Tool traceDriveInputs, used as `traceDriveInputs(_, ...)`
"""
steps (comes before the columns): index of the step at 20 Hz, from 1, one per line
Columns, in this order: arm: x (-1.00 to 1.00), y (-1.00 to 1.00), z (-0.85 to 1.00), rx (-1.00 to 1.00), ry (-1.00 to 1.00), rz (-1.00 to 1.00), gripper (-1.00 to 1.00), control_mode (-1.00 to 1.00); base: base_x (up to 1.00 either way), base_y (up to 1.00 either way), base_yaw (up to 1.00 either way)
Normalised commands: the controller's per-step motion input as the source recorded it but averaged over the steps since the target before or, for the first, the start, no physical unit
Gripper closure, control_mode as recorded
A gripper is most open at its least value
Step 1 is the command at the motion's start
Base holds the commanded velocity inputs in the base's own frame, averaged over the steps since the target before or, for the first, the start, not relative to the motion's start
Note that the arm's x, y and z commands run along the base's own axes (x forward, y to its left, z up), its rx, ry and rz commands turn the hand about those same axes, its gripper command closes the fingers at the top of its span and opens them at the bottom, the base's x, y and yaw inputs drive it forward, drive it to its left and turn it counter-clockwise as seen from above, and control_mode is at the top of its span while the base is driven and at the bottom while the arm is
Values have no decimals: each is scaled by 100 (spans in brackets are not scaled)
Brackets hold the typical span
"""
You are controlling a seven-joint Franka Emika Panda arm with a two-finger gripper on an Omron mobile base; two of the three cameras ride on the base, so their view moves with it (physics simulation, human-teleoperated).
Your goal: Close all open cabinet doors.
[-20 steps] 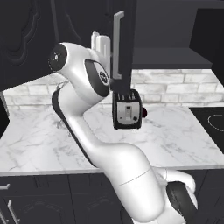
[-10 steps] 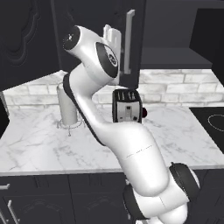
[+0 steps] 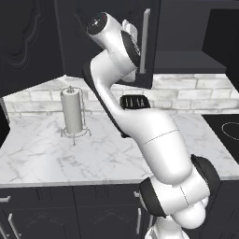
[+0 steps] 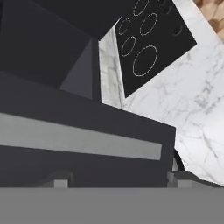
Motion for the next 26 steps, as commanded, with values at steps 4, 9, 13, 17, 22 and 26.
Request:
traceDriveInputs(4, 58, -39, -39, 1, 0, 28, -100, -100, 0, 0, 0)
traceDriveInputs(9, 52, -33, -49, 0, -3, 28, -100, -100, 0, 0, 0)
traceDriveInputs(13, 60, -27, -34, 2, -5, 26, -100, -100, 0, 0, 0)
traceDriveInputs(17, 66, -19, -12, 9, 0, 21, -100, -100, 0, 0, 0)
traceDriveInputs(22, 66, -1, -6, 5, 1, 11, -100, -100, 0, 0, 0)
traceDriveInputs(26, 65, 0, -15, 1, 5, 6, -100, -100, 0, 0, 0)
